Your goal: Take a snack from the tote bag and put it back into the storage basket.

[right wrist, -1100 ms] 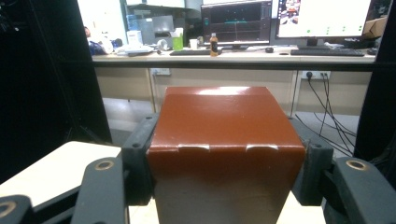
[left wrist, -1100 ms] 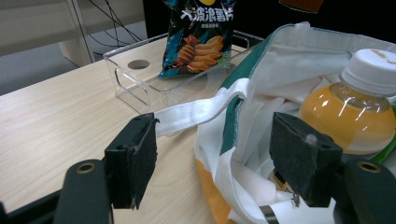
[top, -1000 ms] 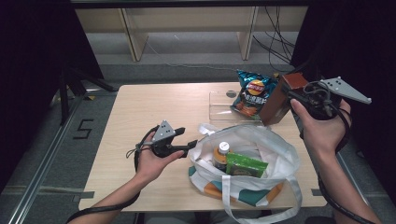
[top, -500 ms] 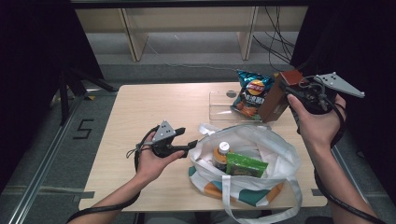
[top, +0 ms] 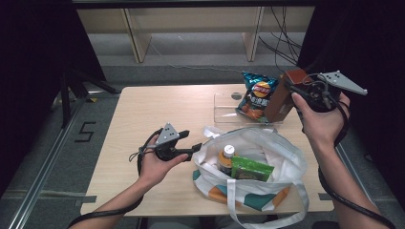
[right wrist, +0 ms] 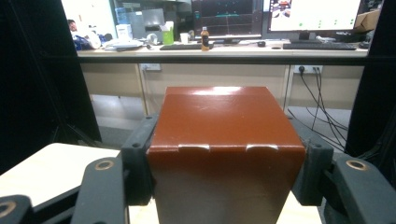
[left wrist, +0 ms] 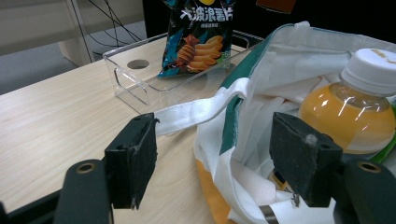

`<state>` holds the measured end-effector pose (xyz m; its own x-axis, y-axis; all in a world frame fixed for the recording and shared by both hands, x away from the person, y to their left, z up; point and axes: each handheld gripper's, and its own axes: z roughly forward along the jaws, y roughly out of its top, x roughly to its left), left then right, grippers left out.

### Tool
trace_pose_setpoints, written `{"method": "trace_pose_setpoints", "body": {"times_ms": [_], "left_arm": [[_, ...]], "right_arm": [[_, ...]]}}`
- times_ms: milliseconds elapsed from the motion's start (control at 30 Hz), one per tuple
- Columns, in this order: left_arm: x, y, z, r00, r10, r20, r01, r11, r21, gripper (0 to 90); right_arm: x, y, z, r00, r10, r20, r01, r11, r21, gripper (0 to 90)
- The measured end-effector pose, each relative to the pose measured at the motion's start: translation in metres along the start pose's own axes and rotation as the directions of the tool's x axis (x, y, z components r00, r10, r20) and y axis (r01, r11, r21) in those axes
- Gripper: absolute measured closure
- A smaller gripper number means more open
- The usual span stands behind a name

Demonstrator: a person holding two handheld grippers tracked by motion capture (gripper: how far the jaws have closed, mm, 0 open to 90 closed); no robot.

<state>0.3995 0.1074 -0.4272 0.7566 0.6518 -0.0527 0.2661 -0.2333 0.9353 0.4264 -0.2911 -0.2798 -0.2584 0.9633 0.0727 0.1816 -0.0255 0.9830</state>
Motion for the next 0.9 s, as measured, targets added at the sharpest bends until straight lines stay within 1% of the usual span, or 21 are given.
{"method": "trace_pose_setpoints", "body": {"times_ms": [33,67,133,200,233,267,300,333,367,400,433,467,500,533,600,700,733,767,800,833,900], "left_arm": [[0.0,0.0,0.0,1.0,0.001,0.0,-0.001,1.0,0.0,31.7],[0.0,0.0,0.0,1.0,0.006,0.002,-0.006,1.0,-0.001,31.7],[0.0,0.0,0.0,1.0,-0.001,0.0,0.001,1.0,-0.001,31.7],[0.0,0.0,0.0,1.0,0.004,0.001,-0.004,1.0,0.0,31.7],[0.0,0.0,0.0,1.0,0.0,0.0,0.0,1.0,0.0,31.7],[0.0,0.0,0.0,1.0,-0.005,0.0,0.005,1.0,-0.001,31.7],[0.0,0.0,0.0,1.0,0.001,0.001,-0.001,1.0,0.0,31.7],[0.0,0.0,0.0,1.0,0.0,0.0,0.0,1.0,0.0,31.7],[0.0,0.0,0.0,1.0,0.001,0.001,-0.001,1.0,-0.001,31.7],[0.0,0.0,0.0,1.0,0.006,0.002,-0.006,1.0,-0.001,31.7],[0.0,0.0,0.0,1.0,-0.002,0.0,0.002,1.0,-0.001,31.7],[0.0,0.0,0.0,1.0,0.003,0.002,-0.003,1.0,-0.001,31.7],[0.0,0.0,0.0,1.0,-0.006,0.0,0.006,1.0,-0.001,31.7],[0.0,0.0,0.0,1.0,0.005,0.004,-0.005,1.0,0.0,31.7],[0.0,0.0,0.0,1.0,0.006,0.004,-0.006,1.0,0.001,31.7],[0.0,0.0,0.0,1.0,0.002,0.003,-0.002,1.0,0.0,31.7],[0.0,0.0,0.0,1.0,0.0,0.002,0.0,1.0,-0.001,31.7],[0.0,0.0,0.0,1.0,-0.001,0.002,0.001,1.0,-0.001,31.7],[0.0,0.0,0.0,1.0,0.002,0.001,-0.002,1.0,-0.001,31.7],[0.0,0.0,0.0,1.0,0.001,0.001,-0.001,1.0,-0.001,31.7],[0.0,0.0,0.0,1.0,0.0,0.001,0.0,1.0,-0.002,31.7]], "right_arm": [[-0.001,0.0,0.002,1.0,-0.009,0.002,0.009,1.0,-0.007,39.2],[-0.002,0.0,0.002,0.9999,-0.014,0.004,0.014,1.0,0.0,39.2],[-0.003,0.0,0.005,0.9999,-0.012,0.009,0.012,1.0,-0.006,39.2],[-0.003,0.0,0.007,0.9999,0.0,0.014,-0.001,1.0,0.003,39.2],[-0.004,0.001,0.008,0.9999,-0.008,0.013,0.008,1.0,0.002,39.2],[-0.005,0.0,0.009,0.9999,-0.002,0.016,0.002,1.0,0.003,39.2],[-0.005,0.0,0.01,0.9998,-0.011,0.016,0.011,1.0,0.002,39.2],[-0.005,0.0,0.011,0.9998,0.0,0.02,0.0,1.0,0.009,39.2],[-0.006,0.0,0.013,0.9999,-0.002,0.015,0.002,1.0,0.004,39.2],[-0.006,0.0,0.013,0.9997,0.001,0.023,-0.001,1.0,0.012,39.2],[-0.007,-0.001,0.015,0.9998,-0.005,0.021,0.005,1.0,0.007,39.2],[-0.006,-0.001,0.016,0.9997,0.004,0.023,-0.004,1.0,0.006,39.2],[-0.007,-0.001,0.017,0.9996,-0.001,0.028,0.001,1.0,0.008,39.2],[-0.008,-0.001,0.018,0.9997,-0.002,0.024,0.002,1.0,0.01,39.2],[-0.007,0.0,0.019,0.9996,0.006,0.027,-0.007,1.0,0.013,39.2],[-0.008,-0.001,0.022,0.9995,0.005,0.03,-0.006,1.0,0.017,39.2],[-0.008,-0.001,0.023,0.9992,0.013,0.038,-0.014,1.0,0.018,39.2],[-0.009,-0.002,0.024,0.9995,-0.007,0.031,0.006,1.0,0.012,39.2],[-0.009,-0.002,0.025,0.9994,0.002,0.035,-0.003,1.0,0.019,39.2],[-0.009,-0.002,0.026,0.9995,-0.002,0.032,0.001,1.0,0.018,39.2],[-0.01,-0.002,0.027,0.9993,0.008,0.035,-0.009,1.0,0.022,39.2]]}}
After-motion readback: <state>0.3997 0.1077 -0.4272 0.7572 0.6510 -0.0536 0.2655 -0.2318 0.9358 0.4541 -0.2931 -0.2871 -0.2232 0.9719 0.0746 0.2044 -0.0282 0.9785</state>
